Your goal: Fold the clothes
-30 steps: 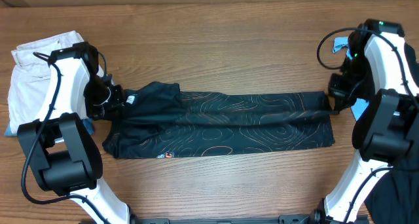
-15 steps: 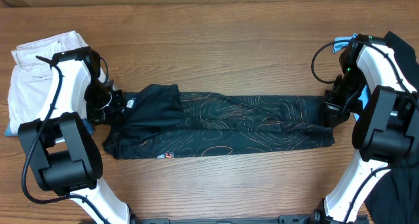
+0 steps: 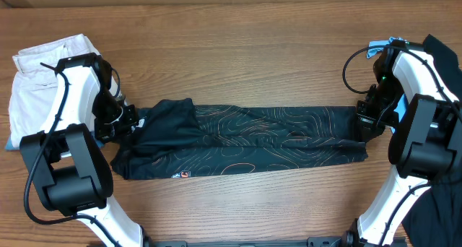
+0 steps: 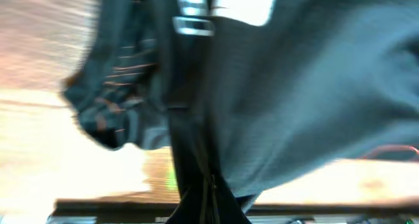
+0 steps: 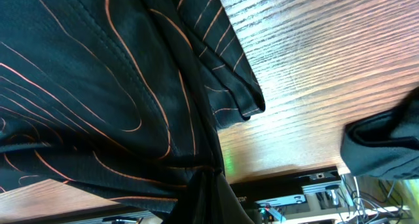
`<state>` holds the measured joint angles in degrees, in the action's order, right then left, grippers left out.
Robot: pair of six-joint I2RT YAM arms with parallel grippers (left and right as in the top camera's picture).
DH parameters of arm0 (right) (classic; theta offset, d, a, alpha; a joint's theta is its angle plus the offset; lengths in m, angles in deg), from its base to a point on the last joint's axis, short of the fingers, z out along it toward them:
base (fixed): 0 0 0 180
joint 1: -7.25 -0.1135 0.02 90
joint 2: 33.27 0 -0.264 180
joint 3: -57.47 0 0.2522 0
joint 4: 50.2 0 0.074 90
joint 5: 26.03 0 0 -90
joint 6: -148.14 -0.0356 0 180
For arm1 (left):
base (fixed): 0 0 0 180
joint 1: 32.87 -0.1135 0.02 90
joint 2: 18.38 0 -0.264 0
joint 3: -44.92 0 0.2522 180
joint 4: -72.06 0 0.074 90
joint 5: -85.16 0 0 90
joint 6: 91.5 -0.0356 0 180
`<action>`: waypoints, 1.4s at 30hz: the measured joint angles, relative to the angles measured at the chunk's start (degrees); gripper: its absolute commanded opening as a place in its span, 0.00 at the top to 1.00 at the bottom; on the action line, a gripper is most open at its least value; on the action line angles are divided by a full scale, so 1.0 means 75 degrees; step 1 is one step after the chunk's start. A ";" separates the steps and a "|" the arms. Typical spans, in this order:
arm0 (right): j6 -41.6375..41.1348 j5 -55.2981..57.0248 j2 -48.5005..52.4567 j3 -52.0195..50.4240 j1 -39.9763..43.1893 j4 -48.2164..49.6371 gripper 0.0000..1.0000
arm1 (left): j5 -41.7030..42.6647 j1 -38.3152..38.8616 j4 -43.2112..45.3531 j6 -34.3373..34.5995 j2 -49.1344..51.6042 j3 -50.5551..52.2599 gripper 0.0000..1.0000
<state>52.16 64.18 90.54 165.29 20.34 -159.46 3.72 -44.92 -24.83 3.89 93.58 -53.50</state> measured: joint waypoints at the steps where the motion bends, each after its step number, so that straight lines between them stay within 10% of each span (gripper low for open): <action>1: 0.0000 0.0003 0.0000 0.0000 0.0000 0.0006 0.96 | 0.0216 -0.0003 -0.0003 -0.0149 0.0000 0.0000 0.96; 11: 0.0003 0.0000 0.0000 0.0000 0.0000 0.0099 0.96 | 0.2369 -0.0006 -0.0341 -0.1804 0.0000 -0.0003 0.96; 42: 0.0000 0.0006 0.0000 -0.0003 0.0000 0.0128 0.96 | -0.1527 0.0195 -0.0023 0.1236 0.0000 0.1000 0.91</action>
<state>52.16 64.22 90.54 165.27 20.34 -158.50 -7.73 -43.46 -25.01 13.15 93.58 -46.00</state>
